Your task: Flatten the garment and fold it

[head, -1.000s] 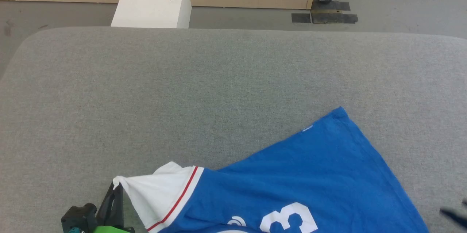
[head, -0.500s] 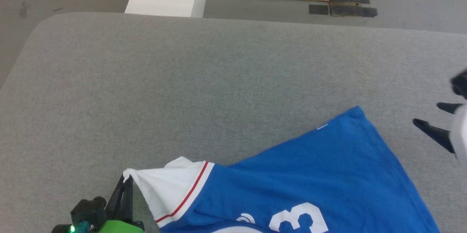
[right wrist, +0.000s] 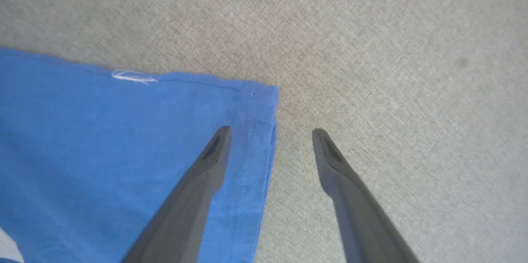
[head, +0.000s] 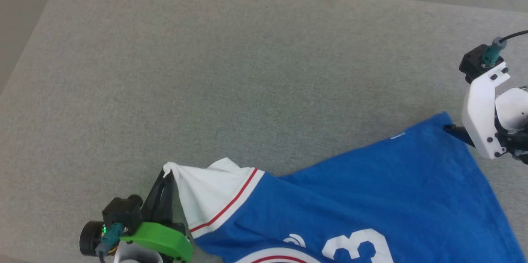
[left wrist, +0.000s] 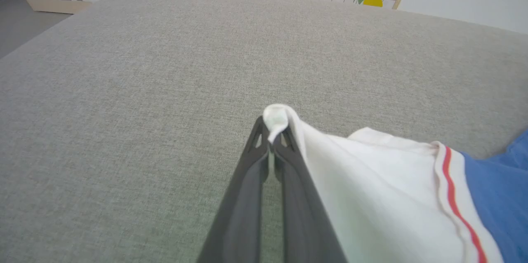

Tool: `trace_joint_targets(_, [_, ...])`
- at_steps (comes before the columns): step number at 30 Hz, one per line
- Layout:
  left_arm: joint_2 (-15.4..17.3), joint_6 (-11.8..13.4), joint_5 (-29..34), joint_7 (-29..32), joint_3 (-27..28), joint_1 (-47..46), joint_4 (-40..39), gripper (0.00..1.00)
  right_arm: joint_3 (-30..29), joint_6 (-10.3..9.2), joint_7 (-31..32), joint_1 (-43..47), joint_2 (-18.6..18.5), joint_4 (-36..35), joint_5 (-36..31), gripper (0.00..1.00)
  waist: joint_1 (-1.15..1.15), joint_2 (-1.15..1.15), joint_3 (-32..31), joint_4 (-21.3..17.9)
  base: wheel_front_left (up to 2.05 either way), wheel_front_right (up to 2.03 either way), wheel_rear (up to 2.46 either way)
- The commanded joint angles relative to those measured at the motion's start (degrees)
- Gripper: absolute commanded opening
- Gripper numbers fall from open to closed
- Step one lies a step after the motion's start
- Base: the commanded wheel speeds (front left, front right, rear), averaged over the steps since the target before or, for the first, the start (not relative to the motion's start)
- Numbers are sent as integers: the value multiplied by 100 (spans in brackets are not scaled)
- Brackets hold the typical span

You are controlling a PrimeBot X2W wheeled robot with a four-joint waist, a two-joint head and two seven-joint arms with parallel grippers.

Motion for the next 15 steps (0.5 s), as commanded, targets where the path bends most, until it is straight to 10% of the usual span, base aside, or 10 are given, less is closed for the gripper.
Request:
trace_joint_targets(1, [-28, -19, 36, -19, -11, -132, 39, 0, 89, -9, -49, -112, 75, 150, 10, 100, 0, 0, 289, 253, 0, 0, 0])
trace_joint_targets(11, [-120, -53, 75, -27, -44, -345, 135, 0, 1163, -9, -408, -2, 100, 754, 180, 100, 0, 0, 441, 403, 0, 0, 0])
trace_joint_targets(12, [-119, -52, 79, -27, -30, -336, 139, 0, 1268, -9, -441, 2, 75, 729, 219, 91, 0, 0, 422, 390, 0, 0, 0])
trace_joint_targets(13, [-112, -49, 84, -27, -5, -317, 143, 0, 1347, -9, -566, -20, 51, 702, 257, 9, 0, 0, 388, 362, 0, 0, 0])
trace_joint_targets(15, [-90, -46, 88, -27, 41, -270, 161, 0, 1447, -9, -734, -59, 8, 699, 378, 0, 0, 0, 292, 301, 0, 0, 0])
